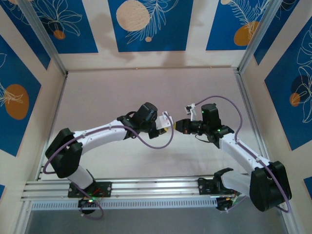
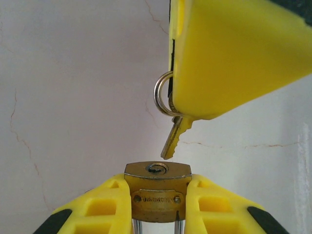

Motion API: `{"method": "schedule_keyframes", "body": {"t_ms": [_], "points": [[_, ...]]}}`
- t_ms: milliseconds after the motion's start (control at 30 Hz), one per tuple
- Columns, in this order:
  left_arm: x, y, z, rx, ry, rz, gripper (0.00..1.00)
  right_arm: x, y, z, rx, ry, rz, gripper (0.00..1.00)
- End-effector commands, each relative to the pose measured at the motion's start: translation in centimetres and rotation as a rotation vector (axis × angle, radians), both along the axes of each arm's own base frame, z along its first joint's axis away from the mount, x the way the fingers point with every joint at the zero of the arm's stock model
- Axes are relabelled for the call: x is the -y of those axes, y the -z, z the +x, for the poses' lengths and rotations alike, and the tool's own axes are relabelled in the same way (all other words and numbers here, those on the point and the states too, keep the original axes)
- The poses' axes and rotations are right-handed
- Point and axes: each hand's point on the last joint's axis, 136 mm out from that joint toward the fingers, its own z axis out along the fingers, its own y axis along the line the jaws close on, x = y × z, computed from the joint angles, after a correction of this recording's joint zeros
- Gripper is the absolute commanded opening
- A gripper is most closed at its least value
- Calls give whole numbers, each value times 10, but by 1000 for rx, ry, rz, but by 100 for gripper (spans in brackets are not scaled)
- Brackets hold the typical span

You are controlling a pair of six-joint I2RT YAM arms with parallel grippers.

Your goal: Unlock with the key

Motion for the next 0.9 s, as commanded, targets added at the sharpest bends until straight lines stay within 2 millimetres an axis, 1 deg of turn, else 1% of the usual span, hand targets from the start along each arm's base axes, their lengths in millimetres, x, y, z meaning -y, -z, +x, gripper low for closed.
{"method": "schedule_keyframes", "body": {"t_ms": [0,467,700,867], "points": [[1,-15,-4,30,19,-25,16,-5,-10,3,41,-25,6,0],[1,-18,-5,35,22,-23,15,-8,-8,1,27,-37,22,0],[2,-18,-5,41,21,-22,15,-7,-2,3,-6,-29,29,0],[1,-17,-6,40,20,-18,15,-9,-1,3,-12,-35,39,0]]}}
